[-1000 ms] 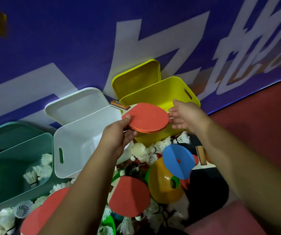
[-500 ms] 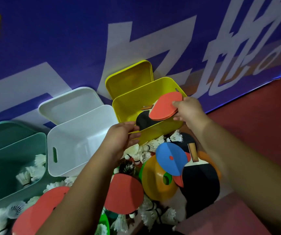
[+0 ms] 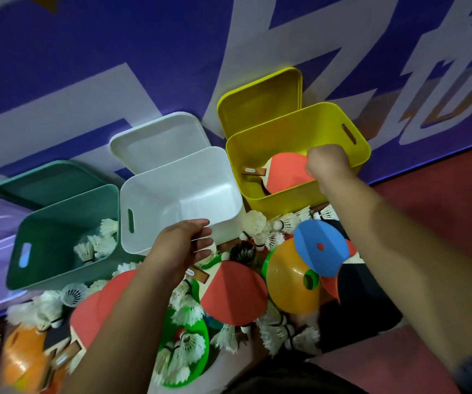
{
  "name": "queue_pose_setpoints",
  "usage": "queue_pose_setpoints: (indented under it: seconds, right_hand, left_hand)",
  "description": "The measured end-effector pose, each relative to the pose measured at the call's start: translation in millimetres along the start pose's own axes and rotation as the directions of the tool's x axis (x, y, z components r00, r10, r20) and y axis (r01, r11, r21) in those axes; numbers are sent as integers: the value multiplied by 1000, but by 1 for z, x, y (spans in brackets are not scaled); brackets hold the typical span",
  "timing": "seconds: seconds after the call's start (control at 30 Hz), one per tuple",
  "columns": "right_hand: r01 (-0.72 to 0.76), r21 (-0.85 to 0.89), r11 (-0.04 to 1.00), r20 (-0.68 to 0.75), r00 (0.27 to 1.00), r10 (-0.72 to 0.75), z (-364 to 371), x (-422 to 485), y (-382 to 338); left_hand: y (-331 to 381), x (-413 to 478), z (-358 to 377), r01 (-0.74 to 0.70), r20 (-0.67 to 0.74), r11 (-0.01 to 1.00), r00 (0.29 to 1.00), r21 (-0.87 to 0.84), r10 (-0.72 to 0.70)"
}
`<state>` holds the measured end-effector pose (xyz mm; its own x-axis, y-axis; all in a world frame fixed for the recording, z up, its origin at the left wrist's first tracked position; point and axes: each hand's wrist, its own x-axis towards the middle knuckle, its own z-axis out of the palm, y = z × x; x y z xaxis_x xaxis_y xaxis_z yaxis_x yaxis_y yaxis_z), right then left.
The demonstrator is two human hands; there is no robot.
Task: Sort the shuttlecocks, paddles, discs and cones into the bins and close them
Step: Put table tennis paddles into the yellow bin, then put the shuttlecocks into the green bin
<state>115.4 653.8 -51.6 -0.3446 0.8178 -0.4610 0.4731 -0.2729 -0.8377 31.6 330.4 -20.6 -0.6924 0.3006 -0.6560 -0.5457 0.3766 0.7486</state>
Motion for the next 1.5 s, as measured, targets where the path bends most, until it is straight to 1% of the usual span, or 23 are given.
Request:
queue_pose_setpoints:
  seconds: [0.07,0.13,0.17,0.2,0.27,0.33,0.37,0.43,0.5,0.57,0.7,0.8,0.87,0.93,1.07,1.13,1.2,1.3,1.4,1.5]
  right_hand:
    - [24,103,994,66,997,-31,2,-17,0]
    - [102,90,991,137,984,-114,5,-44,4]
    - [163,40,986,192,967,-168,7,-57,8]
    - [211,19,977,253,945,-209,10,-69,13]
    - [253,-25,967,371,901,-226,16,-88,22]
    - [264,-107,959,482,857,-182,24,-98,34]
    - [259,-157,953,513,846,-145,28,-101,40]
    - [253,-254,933,525,847,-87,34,-104,51]
    - [282,-375,883,495,867,-67,36,-103,60]
    - [295,-451,842,477,877,-52,40,-100,67]
    - [314,-519,795,522,853,3,51,-98,84]
    - [351,-544,762,551,834,9,59,-96,92]
    - [388,-608,693,549,836,14,62,-97,94]
    - [403,-645,649,538,843,12,63,-99,95]
    - [424,-668,612,524,851,-18,62,-105,92]
    - [442,-646,622,534,844,-46,60,-111,85]
    - [444,-605,661,527,845,-86,58,-119,79]
    - [426,-535,729,506,853,-127,54,-128,72]
    - [398,-474,785,493,859,-138,52,-133,67]
    - [402,-434,807,509,848,-149,52,-139,61]
  left_hand:
    - [-5,-2,1,-23,-6,998,1000,62,23]
    - [-10,-3,2,-72,-31,981,996,179,79]
    - [-12,-4,2,-107,-50,958,991,267,125]
    - [-15,-5,1,-142,-70,920,981,365,179]
    - [-22,-7,-3,-183,-90,812,957,554,277]
    - [-29,-9,-5,-181,-61,714,952,676,299]
    - [-31,-10,-6,-171,-46,691,958,703,284]
    - [-37,-7,-9,-144,-27,657,970,740,243]
    - [-45,2,-15,-121,-26,599,972,792,232]
    - [-50,10,-21,-105,-30,554,973,826,229]
    - [-55,19,-27,-90,-7,441,977,893,214]
    - [-58,25,-30,-76,-4,432,983,899,182]
    - [-60,28,-32,-73,0,428,986,901,167]
    - [-61,29,-34,-83,12,412,985,907,171]
    - [-63,34,-40,-115,54,378,985,919,167]
    - [-63,36,-43,-147,101,344,984,927,146]
    - [-63,38,-44,-172,133,297,980,939,145]
    - [-62,41,-48,-194,142,285,971,939,192]
    - [-60,37,-51,-236,170,243,950,941,263]
    - [-59,27,-54,-281,173,242,906,929,387]
